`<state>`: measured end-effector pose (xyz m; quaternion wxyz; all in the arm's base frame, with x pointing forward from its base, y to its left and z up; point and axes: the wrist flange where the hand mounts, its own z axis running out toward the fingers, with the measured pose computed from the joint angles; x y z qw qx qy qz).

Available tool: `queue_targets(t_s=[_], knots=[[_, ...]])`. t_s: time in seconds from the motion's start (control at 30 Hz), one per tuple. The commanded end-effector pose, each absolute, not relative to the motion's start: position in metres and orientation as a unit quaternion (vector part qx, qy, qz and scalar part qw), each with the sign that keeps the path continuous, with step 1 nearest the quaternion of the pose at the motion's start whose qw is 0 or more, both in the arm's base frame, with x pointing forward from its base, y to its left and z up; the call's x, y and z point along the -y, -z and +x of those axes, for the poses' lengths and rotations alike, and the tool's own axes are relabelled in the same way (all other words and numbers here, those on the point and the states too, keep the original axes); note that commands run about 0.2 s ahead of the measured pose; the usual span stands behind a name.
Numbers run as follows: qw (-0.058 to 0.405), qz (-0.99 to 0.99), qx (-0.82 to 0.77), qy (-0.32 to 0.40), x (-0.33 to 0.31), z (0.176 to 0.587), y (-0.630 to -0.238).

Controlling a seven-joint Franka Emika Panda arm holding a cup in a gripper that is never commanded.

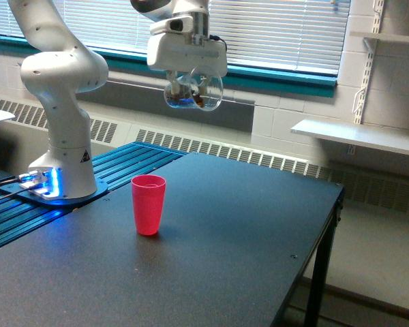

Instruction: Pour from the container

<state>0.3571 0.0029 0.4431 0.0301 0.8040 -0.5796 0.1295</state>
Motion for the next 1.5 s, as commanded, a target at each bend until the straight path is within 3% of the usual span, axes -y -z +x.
queue_targets(t_s=[0.03,0.77,1.5], knots=[[0.029,0.775,0.62,-0.12,-0.01,0.344,-0.438],[0.012,0.717,0.691,-0.091,-0.023,0.303,-0.416],[0.003,0.667,0.742,-0.065,-0.001,0.289,-0.399]])
